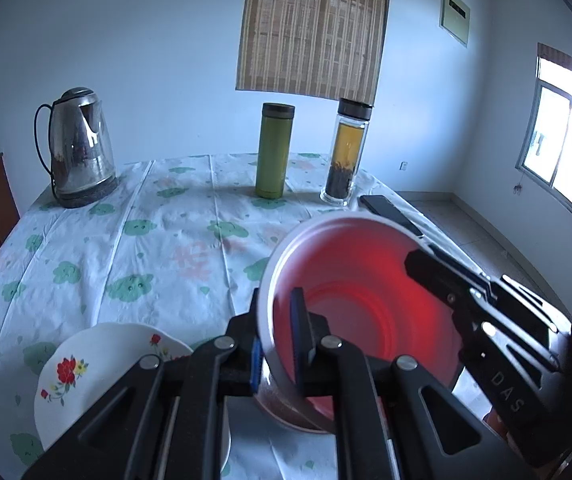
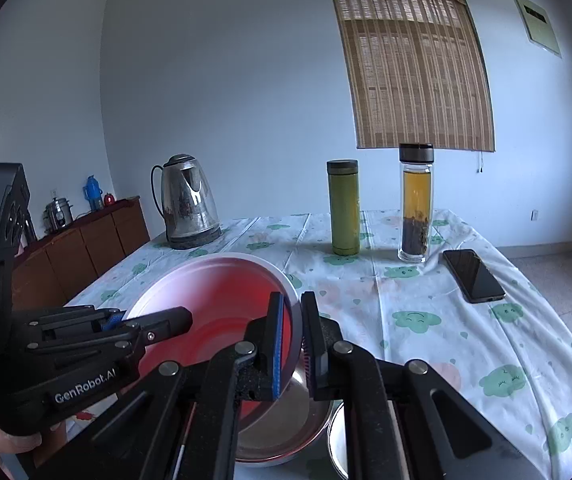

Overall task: Organize plates and bowls
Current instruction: 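Lift the pink basin with both tools and carry it over the stainless bowl, then lower the pink basin into the stainless steel bowl with both tools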

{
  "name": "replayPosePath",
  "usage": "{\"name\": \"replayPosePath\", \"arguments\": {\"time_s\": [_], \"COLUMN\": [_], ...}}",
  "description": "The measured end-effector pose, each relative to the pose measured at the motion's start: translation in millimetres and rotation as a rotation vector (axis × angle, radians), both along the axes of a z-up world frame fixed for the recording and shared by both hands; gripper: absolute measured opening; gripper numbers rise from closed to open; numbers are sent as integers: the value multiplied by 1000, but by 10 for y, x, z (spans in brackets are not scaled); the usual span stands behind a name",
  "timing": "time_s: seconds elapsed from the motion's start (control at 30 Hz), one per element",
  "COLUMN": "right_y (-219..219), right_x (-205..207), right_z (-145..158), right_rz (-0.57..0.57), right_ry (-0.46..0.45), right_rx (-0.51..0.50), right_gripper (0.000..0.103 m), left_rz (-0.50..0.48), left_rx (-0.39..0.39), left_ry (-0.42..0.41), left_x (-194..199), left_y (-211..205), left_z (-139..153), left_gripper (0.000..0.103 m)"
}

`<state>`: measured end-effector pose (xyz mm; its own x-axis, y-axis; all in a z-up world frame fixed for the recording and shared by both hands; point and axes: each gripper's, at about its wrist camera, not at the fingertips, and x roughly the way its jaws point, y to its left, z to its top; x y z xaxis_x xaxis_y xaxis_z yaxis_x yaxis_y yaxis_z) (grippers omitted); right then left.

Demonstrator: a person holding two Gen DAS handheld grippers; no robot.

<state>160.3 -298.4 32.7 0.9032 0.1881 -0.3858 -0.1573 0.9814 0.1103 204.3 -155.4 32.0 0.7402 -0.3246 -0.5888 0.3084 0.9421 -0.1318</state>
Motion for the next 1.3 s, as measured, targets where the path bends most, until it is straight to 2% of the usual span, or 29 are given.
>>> {"name": "replayPosePath", "arguments": {"time_s": [0.3, 1.3], "right_y": [-2, -2], "right_x": [94, 249], "right_z": [-101, -319], "right_rz": [-10, -31], "right_ry": [17, 117], "right_rx": [8, -22], "right_gripper": [10, 11], "left_rz": [0, -41], "left_rx": [11, 2], "left_ry": [12, 139], "left_x": [80, 218], "left_y": [-2, -50], "left_z": [-114, -420], "left_gripper": [8, 9]}}
